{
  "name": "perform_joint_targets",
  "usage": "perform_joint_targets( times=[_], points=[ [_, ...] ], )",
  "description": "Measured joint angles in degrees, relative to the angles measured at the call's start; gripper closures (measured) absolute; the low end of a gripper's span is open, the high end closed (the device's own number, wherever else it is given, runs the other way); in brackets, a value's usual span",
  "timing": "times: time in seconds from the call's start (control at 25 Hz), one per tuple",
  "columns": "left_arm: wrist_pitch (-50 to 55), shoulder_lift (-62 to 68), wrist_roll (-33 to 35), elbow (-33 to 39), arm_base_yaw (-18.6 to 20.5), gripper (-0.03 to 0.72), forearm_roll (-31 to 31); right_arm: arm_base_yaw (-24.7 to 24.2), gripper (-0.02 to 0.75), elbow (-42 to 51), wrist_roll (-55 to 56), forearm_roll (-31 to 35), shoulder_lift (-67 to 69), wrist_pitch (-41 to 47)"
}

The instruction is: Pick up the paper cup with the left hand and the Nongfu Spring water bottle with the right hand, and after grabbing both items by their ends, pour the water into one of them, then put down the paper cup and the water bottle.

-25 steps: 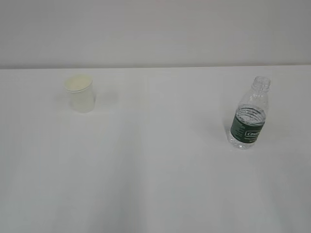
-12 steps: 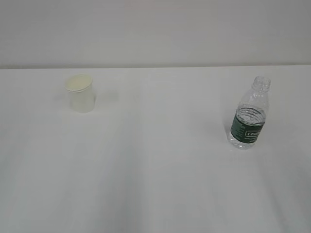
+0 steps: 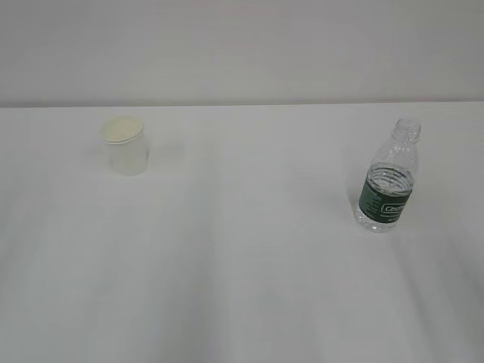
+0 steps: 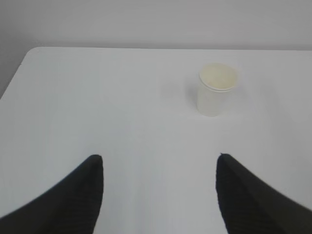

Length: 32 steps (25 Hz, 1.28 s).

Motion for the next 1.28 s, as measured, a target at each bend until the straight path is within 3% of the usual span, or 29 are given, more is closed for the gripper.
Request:
perform_joint_targets(
  times=[0.68, 1.08, 1.28],
  points=[
    [-13.36, 18.36, 0.0, 1.53, 0.0, 0.174, -0.86, 0.0, 0.15, 8.52, -2.09, 0.92, 7.36, -20.68],
    [-32.42, 35.95, -0.49, 1.53, -0.11, 0.183, 0.95, 0.0, 0.15, 12.33, -1.29, 1.22, 8.17, -29.11],
    [-37.11, 40.88, -0.81, 2.6, -3.98, 0.204, 1.4, 0.0, 0.15, 13.25, -1.17, 1.22, 10.85, -31.5]
  ],
)
